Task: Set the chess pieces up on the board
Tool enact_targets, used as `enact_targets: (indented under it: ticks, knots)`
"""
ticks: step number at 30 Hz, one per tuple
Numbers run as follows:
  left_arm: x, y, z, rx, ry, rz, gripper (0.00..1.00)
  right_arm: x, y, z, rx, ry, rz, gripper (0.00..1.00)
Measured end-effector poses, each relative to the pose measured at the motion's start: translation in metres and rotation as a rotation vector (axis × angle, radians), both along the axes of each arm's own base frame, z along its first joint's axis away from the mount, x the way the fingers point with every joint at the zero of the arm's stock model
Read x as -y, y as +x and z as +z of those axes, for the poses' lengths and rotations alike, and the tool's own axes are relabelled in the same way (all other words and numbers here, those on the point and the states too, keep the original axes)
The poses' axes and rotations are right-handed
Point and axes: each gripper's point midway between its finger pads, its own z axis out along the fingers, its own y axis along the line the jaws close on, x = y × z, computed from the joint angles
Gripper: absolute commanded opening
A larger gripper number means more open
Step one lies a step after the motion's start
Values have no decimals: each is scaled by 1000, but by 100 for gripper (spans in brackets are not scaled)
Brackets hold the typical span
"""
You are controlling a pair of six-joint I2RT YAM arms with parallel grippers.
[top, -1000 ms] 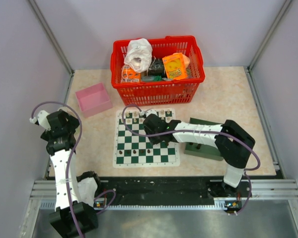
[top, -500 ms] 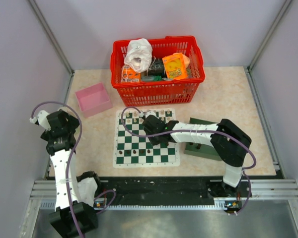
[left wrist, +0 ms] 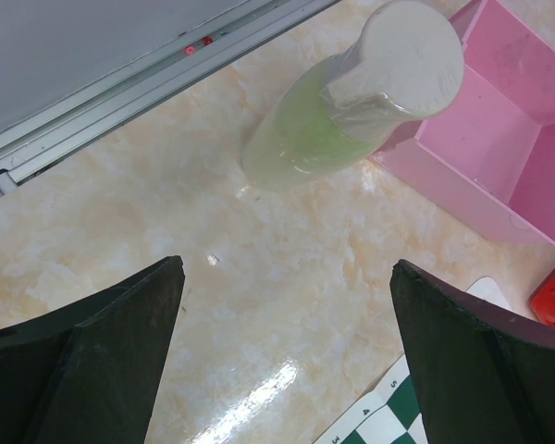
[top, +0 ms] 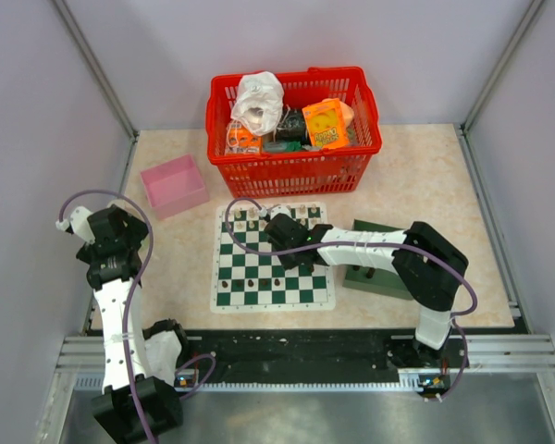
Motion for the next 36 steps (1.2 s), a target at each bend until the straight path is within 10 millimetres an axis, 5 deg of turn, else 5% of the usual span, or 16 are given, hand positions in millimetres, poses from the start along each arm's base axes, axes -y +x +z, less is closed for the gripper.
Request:
enact_targets:
  ticks: [11, 20, 36]
  knots:
    - [0, 0, 0, 0, 0, 0, 99, 2, 0, 3, 5, -5, 2, 13]
    - [1, 0, 0, 1, -4, -4, 99, 6, -13, 48, 31, 112, 14, 13]
    - [0, 0, 0, 1, -2, -2, 99, 10, -45, 18, -60, 74, 32, 13]
